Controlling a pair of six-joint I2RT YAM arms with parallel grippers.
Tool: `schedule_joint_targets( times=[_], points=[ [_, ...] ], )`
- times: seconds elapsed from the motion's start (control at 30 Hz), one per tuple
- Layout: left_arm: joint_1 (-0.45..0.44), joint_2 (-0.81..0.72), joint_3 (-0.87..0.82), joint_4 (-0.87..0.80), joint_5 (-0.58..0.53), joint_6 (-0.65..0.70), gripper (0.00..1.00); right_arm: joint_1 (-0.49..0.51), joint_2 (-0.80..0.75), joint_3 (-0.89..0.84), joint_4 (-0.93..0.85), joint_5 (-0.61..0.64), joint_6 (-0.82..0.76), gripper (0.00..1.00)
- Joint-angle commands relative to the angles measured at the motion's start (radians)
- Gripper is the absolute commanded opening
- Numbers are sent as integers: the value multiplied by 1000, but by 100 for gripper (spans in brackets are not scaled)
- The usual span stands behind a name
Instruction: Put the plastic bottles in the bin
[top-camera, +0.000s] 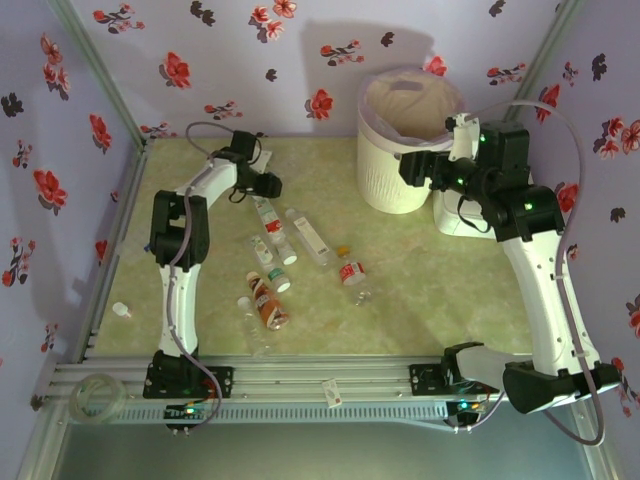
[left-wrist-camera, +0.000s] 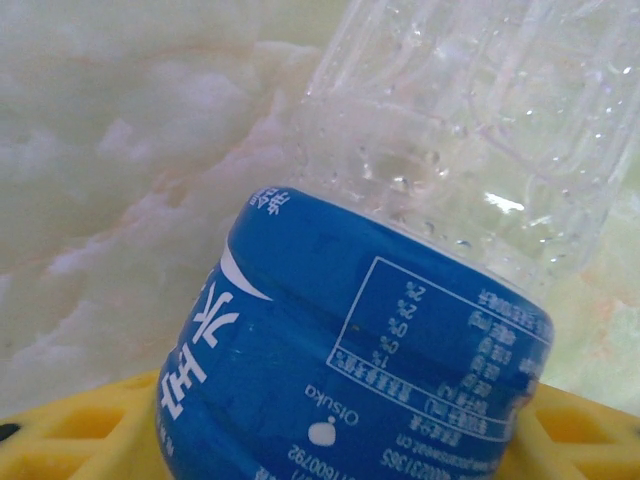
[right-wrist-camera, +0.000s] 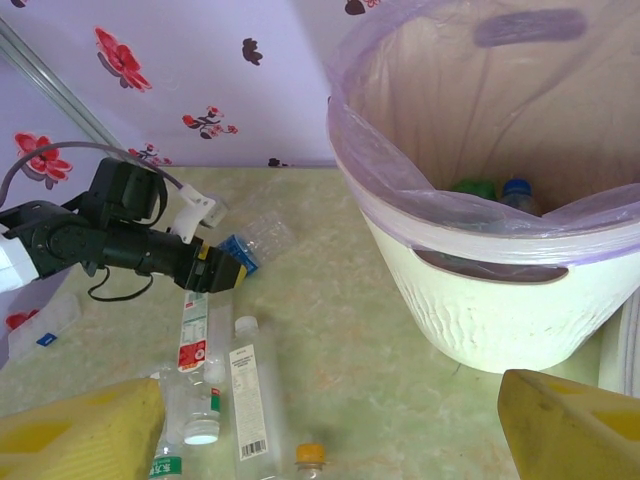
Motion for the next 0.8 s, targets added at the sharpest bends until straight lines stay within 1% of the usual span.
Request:
schedule_joint_targets(
  times=[0.0, 0.07, 0.13, 0.23, 0.33, 0.43, 0.53, 0.63, 0.77],
  points=[
    [31, -130, -14, 15, 28, -9, 56, 3, -11, 33, -5, -26, 20, 87],
    [41, -187, -44, 29, 28, -10, 56, 9, -5, 34, 15, -59, 41, 87],
    [50, -251, -83, 50, 34, -52, 55, 33, 6, 35, 36, -62, 55, 87],
    [54, -362, -168, 86, 50, -74, 55, 85, 36, 42, 62, -55, 68, 87],
    [55, -479, -283, 143, 64, -129, 55, 146, 64, 32, 124, -63, 102, 87],
    [53, -601, -430, 248, 132, -218, 54, 205, 88, 1, 219, -77, 153, 87],
    [43, -723, -598, 391, 202, -330, 51, 249, 111, -61, 357, -88, 235, 87],
    [4, -825, -734, 513, 223, -427, 49, 297, 146, -127, 481, -90, 309, 87],
    [-84, -938, -883, 643, 223, -535, 50, 363, 214, -185, 612, -68, 374, 87]
  ],
)
